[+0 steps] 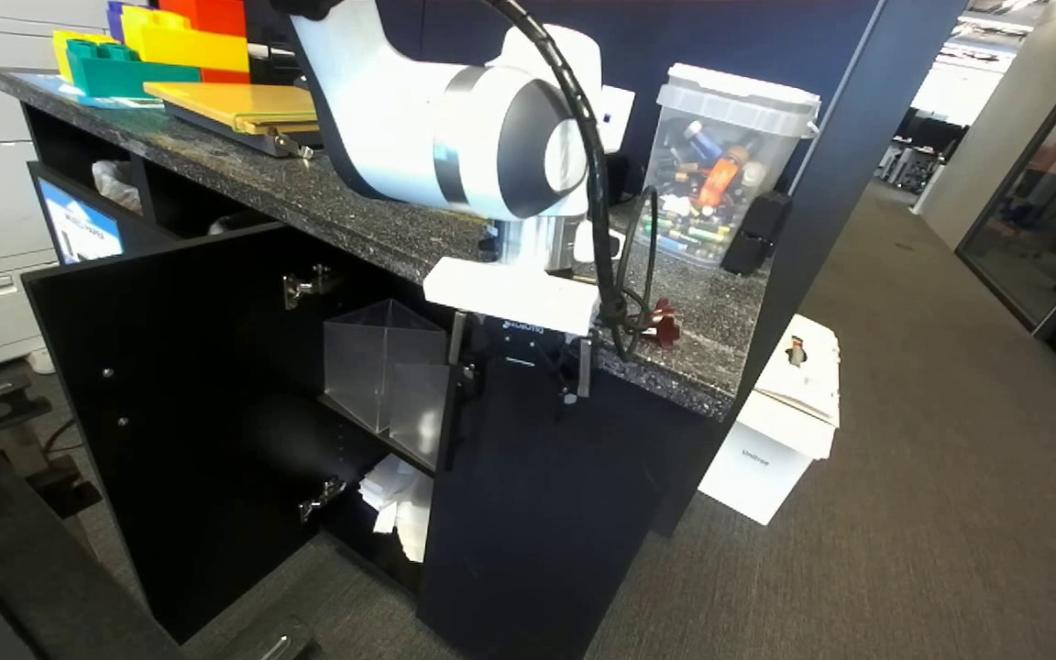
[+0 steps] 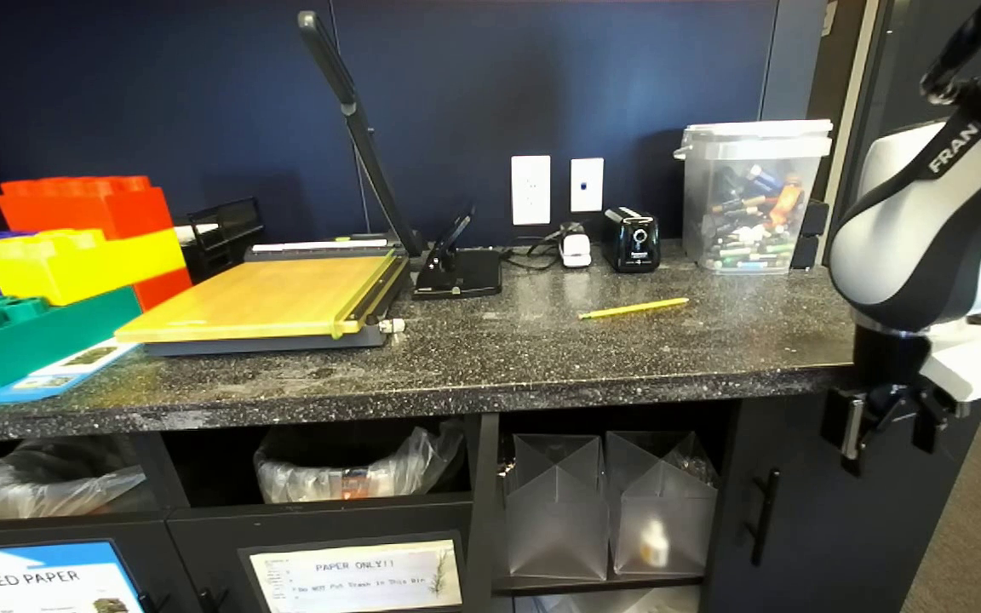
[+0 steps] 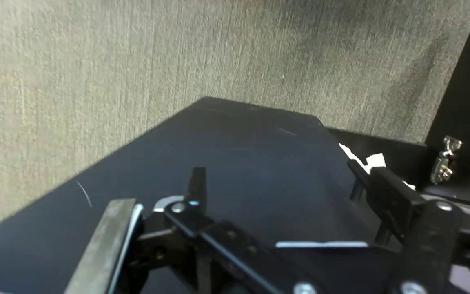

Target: Close the right cabinet door

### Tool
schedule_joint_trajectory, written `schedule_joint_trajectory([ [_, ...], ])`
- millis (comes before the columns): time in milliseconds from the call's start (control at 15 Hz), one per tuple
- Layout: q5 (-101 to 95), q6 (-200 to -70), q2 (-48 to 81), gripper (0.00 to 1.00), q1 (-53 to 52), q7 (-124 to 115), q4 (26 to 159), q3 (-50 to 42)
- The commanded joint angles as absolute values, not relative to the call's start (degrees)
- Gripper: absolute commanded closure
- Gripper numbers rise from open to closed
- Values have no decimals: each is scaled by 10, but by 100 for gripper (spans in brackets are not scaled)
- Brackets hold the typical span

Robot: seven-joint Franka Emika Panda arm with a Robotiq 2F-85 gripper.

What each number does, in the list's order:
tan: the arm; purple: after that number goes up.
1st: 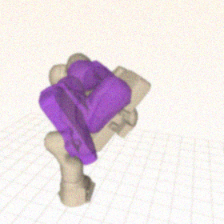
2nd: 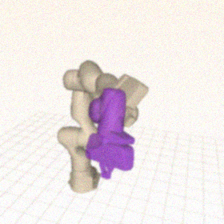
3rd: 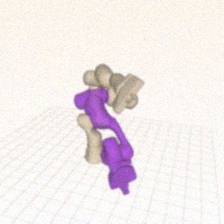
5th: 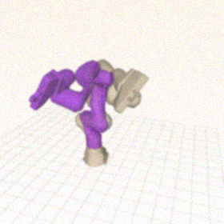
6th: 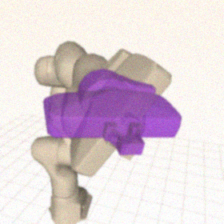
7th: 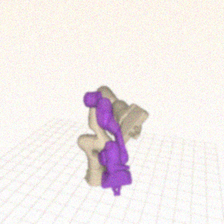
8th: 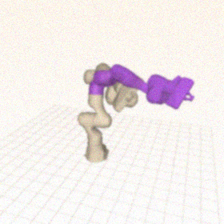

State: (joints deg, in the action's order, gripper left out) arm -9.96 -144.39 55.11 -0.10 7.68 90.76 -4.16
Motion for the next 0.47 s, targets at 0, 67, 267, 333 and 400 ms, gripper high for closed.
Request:
schedule_joint_trajectory([
  [0,-133,-1368,438,0,-16,46,1040,-92],
  [67,-148,-1350,419,0,-20,39,1067,-105],
  [267,-147,-1352,446,0,5,49,1035,-91],
  [333,-146,-1353,445,0,8,50,1035,-89],
  [400,-146,-1353,448,0,8,50,1031,-87],
])
